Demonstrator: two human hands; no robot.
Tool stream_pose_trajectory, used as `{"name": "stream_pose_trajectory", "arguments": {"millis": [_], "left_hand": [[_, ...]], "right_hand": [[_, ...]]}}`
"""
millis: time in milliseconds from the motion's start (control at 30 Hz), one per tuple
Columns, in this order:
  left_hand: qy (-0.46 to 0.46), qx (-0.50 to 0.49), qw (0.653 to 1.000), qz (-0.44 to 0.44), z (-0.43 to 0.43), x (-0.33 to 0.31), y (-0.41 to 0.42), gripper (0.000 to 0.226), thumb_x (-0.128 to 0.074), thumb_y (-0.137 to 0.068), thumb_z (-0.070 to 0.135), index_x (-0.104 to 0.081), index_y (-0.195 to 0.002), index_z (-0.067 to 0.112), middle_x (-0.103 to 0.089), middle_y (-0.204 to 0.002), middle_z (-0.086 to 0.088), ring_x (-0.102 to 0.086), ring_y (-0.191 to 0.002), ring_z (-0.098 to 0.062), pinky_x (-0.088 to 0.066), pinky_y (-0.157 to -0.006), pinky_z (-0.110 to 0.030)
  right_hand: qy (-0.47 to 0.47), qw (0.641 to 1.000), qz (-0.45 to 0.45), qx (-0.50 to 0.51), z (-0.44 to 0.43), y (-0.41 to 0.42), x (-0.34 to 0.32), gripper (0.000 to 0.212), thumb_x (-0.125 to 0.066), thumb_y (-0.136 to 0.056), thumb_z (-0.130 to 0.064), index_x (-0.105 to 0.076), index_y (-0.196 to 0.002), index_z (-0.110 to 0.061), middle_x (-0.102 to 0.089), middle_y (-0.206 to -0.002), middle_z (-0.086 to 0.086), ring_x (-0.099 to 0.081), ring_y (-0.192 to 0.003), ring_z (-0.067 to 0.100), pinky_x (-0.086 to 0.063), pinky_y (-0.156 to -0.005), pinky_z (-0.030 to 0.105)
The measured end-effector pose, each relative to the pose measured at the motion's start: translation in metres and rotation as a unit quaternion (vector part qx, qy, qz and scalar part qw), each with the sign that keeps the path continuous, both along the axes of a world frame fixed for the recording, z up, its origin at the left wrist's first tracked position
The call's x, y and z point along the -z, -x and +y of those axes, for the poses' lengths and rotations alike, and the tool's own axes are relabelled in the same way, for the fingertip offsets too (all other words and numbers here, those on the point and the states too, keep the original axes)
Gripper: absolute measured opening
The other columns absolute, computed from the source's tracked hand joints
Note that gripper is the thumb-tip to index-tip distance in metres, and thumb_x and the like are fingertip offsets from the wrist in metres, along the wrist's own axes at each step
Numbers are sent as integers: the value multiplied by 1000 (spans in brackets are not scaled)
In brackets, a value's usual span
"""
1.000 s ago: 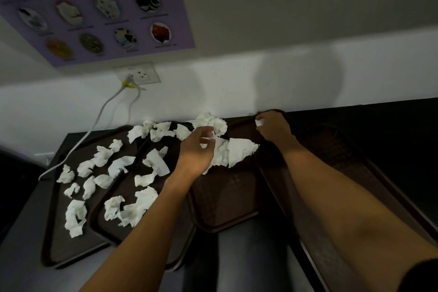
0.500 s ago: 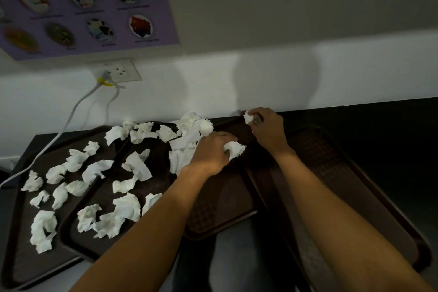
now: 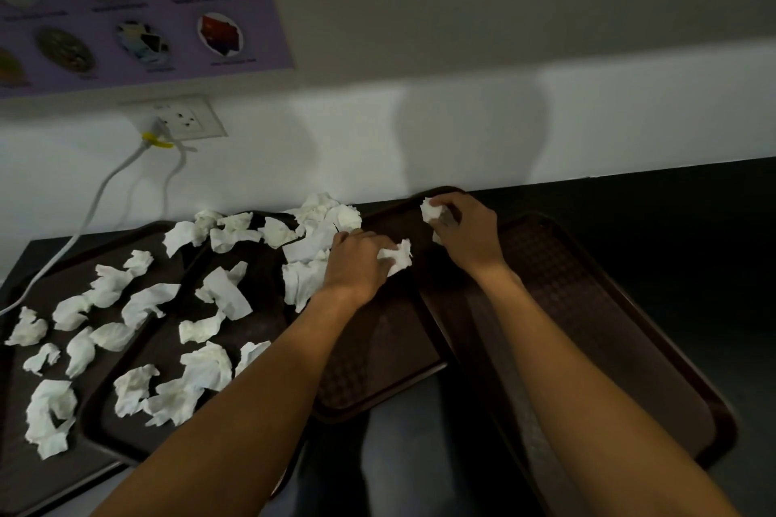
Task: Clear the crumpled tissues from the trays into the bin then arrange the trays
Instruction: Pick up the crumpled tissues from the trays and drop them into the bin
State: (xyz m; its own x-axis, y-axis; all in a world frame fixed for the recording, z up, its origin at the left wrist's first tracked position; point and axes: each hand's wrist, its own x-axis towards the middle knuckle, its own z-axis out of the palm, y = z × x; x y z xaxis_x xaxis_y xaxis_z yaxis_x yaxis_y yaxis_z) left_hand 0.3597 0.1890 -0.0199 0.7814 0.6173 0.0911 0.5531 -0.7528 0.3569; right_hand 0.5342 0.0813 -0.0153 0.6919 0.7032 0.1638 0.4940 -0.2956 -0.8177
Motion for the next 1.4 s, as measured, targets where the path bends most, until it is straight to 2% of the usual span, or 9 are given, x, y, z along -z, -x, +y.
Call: {"name": "stream_pose_trajectory", "arguments": {"millis": [100, 233, 333, 567, 800, 967, 1067, 1267, 1400], "left_hand": [[103, -72, 988, -91, 1, -10, 4, 20, -72, -91, 27, -74, -110, 24, -72, -105, 2, -62, -102, -17, -46, -95, -29], [191, -134, 957, -173, 3, -34, 11, 7, -70, -92, 23, -68, -96, 28, -65, -89, 18, -59, -83, 3, -36, -72, 1], [211, -152, 941, -218, 9, -52, 18, 7, -67, -90, 23, -67, -94, 28, -67, -90, 18, -59, -82, 10, -37, -69, -2], [264, -159, 912, -270, 10, -73, 53, 43, -64, -93, 15, -62, -130, 38, -65, -115, 19, -60, -100, 2, -44, -79, -9], [264, -182, 888, -329, -1, -73, 119, 36, -65, -94, 10, -71, -110, 41, -70, -118, 15, -64, -108, -5, -50, -89, -16], [259, -228, 880, -327, -8, -67, 187, 29, -65, -96, 18, -72, -122, 28, -70, -121, 11, -62, -117, -6, -49, -103, -27], [260, -250, 869, -338, -17, -64, 235, 29, -65, -96, 17, -72, -121, 30, -72, -119, 12, -64, -115, -5, -50, -104, -30], [264, -288, 851, -350, -30, -60, 334, 26, -66, -95, 22, -74, -115, 37, -72, -116, 14, -65, -112, -4, -53, -103, -36], [281, -316, 830, -364, -41, -60, 400, 23, -67, -94, 24, -75, -111, 37, -73, -111, 15, -68, -108, -6, -56, -99, -39]], "right_hand": [[-5, 1000, 13, 7, 1, 4, -4, 26, -74, -91, -12, -70, -115, -20, -67, -119, -3, -59, -109, 6, -37, -77, -4], [-19, 1000, 22, 7, 0, 11, -8, 24, -74, -91, -14, -72, -115, -19, -68, -117, -3, -61, -109, 8, -42, -83, 3], [-35, 999, 36, 9, 1, 18, -14, 23, -74, -91, -13, -72, -113, -16, -69, -113, -3, -63, -106, 9, -50, -90, 17], [-56, 996, 74, -7, -2, 46, -39, 24, -73, -89, -10, -72, -111, -19, -66, -103, -17, -60, -94, -10, -46, -81, 3], [-62, 991, 107, -41, 0, 107, -55, 28, -71, -82, -6, -74, -101, -26, -71, -100, -17, -65, -90, -5, -49, -75, 5], [-83, 987, 105, -89, 0, 167, -61, 28, -75, -79, -3, -76, -100, -21, -73, -105, -13, -68, -84, 5, -52, -75, 12], [-79, 981, 135, -116, 0, 209, -64, 28, -75, -82, -2, -76, -103, -19, -73, -108, -11, -68, -81, 4, -51, -69, 10], [-54, 976, 149, -150, 2, 302, -58, 31, -78, -80, -6, -77, -101, -29, -73, -104, -14, -69, -88, 7, -59, -79, 22], [-42, 973, 138, -181, 0, 369, -57, 29, -80, -79, -6, -78, -100, -26, -74, -102, -11, -67, -90, 3, -55, -79, 16]]}}
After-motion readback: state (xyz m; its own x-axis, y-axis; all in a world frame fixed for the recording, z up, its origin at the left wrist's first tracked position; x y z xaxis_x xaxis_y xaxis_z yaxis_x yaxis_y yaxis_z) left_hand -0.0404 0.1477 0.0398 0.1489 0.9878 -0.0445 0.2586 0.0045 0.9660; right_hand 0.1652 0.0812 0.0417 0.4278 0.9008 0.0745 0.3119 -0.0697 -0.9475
